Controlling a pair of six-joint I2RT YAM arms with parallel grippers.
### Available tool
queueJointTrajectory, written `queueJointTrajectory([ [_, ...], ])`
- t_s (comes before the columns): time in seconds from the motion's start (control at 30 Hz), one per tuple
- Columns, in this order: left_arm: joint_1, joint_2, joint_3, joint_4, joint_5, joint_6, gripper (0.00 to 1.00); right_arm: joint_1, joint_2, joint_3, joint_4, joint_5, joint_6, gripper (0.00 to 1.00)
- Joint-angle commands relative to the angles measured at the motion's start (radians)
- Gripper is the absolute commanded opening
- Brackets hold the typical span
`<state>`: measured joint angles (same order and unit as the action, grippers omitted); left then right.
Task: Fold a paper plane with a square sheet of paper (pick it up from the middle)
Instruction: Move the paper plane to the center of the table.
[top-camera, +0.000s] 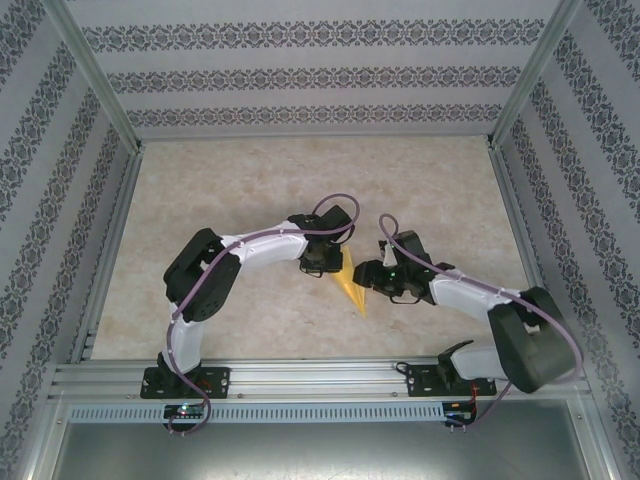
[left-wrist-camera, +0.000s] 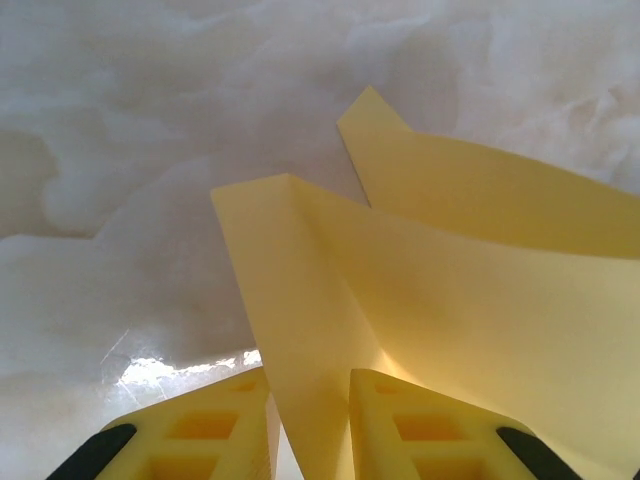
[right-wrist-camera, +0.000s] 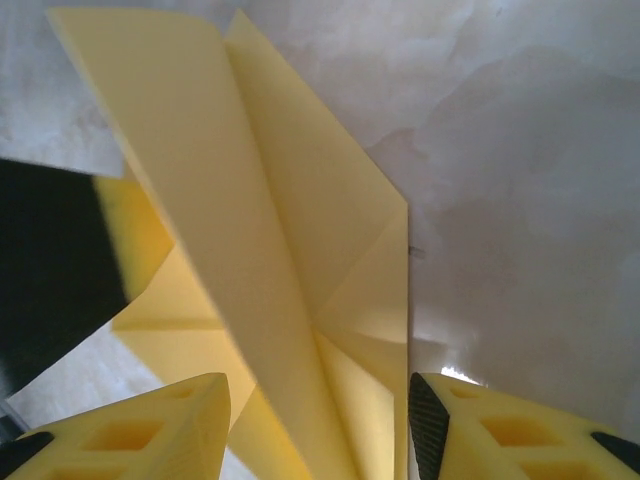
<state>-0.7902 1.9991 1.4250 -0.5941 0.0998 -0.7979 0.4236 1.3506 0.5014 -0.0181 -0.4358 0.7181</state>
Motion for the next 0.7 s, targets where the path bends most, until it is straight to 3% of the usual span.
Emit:
queueJointTrajectory([
  [0.0, 0.008, -0.036, -0.011, 0.027, -0.015, -0.012, 0.26, 0.017, 0.044, 0.032, 0.015, 0.017, -0.026, 0.52],
  [0.67, 0.014, -0.034, -0.026, 0.047, -0.003, -0.014, 0.25, 0.068, 0.030, -0.020, 0.094, -0.063, -0.056, 0.50],
])
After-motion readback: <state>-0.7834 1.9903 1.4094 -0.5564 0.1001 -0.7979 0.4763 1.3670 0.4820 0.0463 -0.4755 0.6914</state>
